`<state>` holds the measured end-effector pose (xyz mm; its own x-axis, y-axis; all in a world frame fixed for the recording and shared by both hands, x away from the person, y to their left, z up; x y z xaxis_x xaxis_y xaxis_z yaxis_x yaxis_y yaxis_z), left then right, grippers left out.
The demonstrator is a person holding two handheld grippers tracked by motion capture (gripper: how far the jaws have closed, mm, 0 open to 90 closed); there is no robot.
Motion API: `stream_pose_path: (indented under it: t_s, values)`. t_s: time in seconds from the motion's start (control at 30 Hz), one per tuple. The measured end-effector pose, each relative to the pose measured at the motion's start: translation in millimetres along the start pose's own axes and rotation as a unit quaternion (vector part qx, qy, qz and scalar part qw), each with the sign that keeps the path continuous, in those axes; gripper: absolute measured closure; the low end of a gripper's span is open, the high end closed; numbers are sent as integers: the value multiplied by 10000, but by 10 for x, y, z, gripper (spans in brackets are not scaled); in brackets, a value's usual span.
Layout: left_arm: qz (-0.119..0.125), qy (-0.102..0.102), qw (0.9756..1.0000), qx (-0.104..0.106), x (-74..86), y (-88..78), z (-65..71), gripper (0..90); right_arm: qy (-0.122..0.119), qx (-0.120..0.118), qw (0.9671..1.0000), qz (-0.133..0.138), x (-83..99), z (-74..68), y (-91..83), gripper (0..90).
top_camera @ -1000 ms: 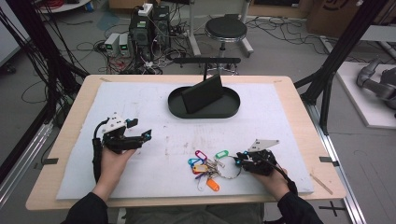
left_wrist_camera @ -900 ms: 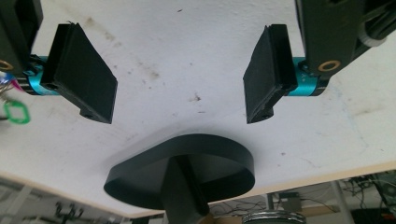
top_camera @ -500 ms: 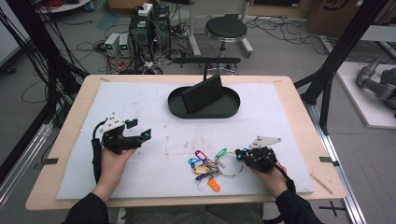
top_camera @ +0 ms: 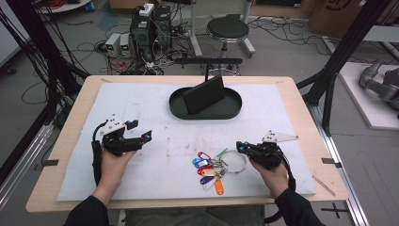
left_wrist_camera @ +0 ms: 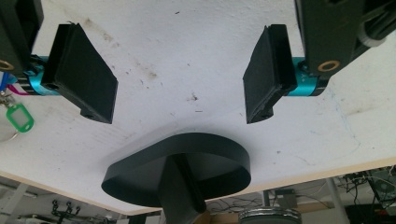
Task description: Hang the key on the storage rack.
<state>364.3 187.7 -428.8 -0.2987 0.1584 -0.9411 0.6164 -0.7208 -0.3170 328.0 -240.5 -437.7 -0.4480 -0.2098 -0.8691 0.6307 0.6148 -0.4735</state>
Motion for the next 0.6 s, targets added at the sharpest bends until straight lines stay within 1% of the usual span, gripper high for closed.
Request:
stream_pose_path:
  t_s: [0.03, 0.13, 0.2, 0.23, 0.27, 0.3, 0.33, 0.37, 0.43, 0.47, 0.5, 0.6]
  values:
    - [4, 5, 10000, 5, 0, 0, 1, 265, -46, -11, 10000, -44, 4, -19, 11, 900]
    - [-12, 16, 10000, 20, 0, -2, 5, 266, -128, 83, 9998, -114, 12, -21, 24, 900]
    - [-14, 27, 10000, 23, 2, 0, 8, 266, -169, 280, 9994, -149, 15, 29, 14, 900]
    - [-19, 33, 10000, 27, 3, 1, 8, 266, -132, 377, 9990, -201, 27, 60, 11, 898]
    - [-27, 34, 10000, 35, 4, 1, 6, 266, -134, 462, 9985, -256, 44, 96, 14, 853]
    - [-26, 18, 10000, 33, 5, 4, 5, 266, -142, 563, 9976, -365, 68, 123, 19, 851]
    - [-26, 20, 10000, 34, 6, 7, 4, 266, -143, 645, 9967, -479, 98, 147, 26, 849]
    - [-29, 22, 10000, 42, 6, 9, 4, 266, -182, 761, 9951, -610, 131, 176, 46, 829]
    - [-26, 13, 10000, 41, 2, 16, 9, 266, -279, 930, 9919, -821, 178, 197, 76, 825]
    - [-37, 45, 10000, 57, 0, 17, 8, 266, -322, 953, 9906, -922, 204, 206, 94, 812]
    - [-22, 35, 10000, 53, -2, 24, 13, 266, -328, 975, 9893, -1032, 233, 205, 116, 796]
    - [-32, 50, 10000, 55, -4, 36, 16, 266, -591, 1095, 9823, -1398, 312, 177, 184, 785]
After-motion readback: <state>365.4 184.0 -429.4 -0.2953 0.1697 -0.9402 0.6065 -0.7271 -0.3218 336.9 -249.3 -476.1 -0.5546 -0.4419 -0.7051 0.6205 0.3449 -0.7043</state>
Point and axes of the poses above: each handheld gripper's, and its own axes: y roughly forward along the jaws, x roughly out of its underside, z roughly to its right, the point moved 4 cm from there along y, roughly forward along the jaws, and after that the axes turned 9 degrees about x, right-handed, at the moved point
